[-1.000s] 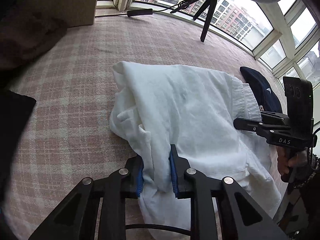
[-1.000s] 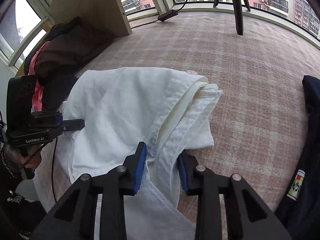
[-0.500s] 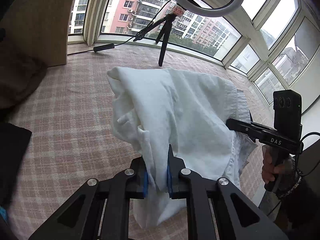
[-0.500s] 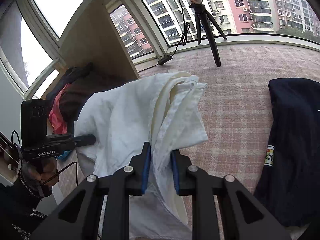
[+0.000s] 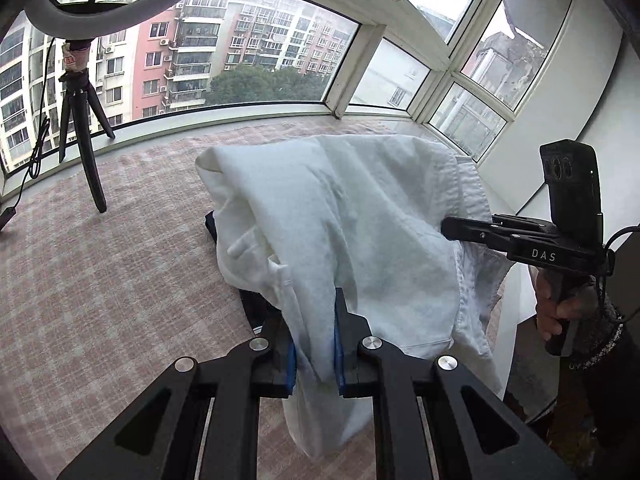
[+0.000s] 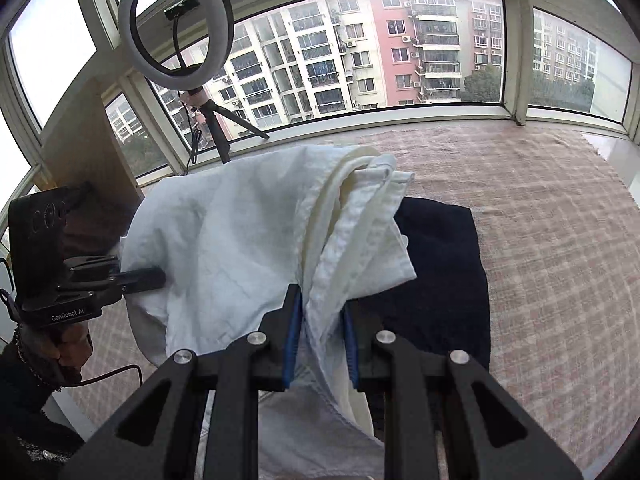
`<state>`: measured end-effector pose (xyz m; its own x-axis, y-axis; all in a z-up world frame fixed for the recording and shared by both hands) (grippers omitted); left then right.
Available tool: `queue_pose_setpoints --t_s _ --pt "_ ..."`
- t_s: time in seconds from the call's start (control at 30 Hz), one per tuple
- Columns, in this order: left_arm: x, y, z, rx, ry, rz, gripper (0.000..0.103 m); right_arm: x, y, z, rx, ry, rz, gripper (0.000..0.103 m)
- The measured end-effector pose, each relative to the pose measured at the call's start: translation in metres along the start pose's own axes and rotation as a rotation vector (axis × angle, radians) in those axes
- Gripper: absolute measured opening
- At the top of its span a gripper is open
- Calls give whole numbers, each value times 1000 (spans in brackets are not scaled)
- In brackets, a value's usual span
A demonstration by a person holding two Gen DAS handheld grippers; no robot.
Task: Fold clothes
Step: 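Lower the white shirt onto the folded navy shirt and release both tools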
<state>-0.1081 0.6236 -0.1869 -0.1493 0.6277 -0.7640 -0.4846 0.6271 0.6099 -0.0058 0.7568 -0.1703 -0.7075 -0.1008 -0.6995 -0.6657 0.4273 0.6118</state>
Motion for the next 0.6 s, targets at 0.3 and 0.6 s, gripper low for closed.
queue_pose_setpoints --t_s 0.3,0.6 --pt "91 1 2 3 42 -157 13 60 -5 97 83 -36 -133 20" --pt "51 -1 -43 -40 120 -107 38 27 7 137 117 -202 -43 41"
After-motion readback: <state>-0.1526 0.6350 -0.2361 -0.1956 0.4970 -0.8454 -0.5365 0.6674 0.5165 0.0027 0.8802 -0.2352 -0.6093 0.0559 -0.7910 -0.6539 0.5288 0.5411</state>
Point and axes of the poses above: each gripper's, at about its wrist camera, not at the fingertips, and x roughly the way its jaws point, z to its right, y to its top, the point moved 8 cm from there along x, roughly the way its jaws point, and after that the axes turned 12 degrees about y, right-handed, at the moved point
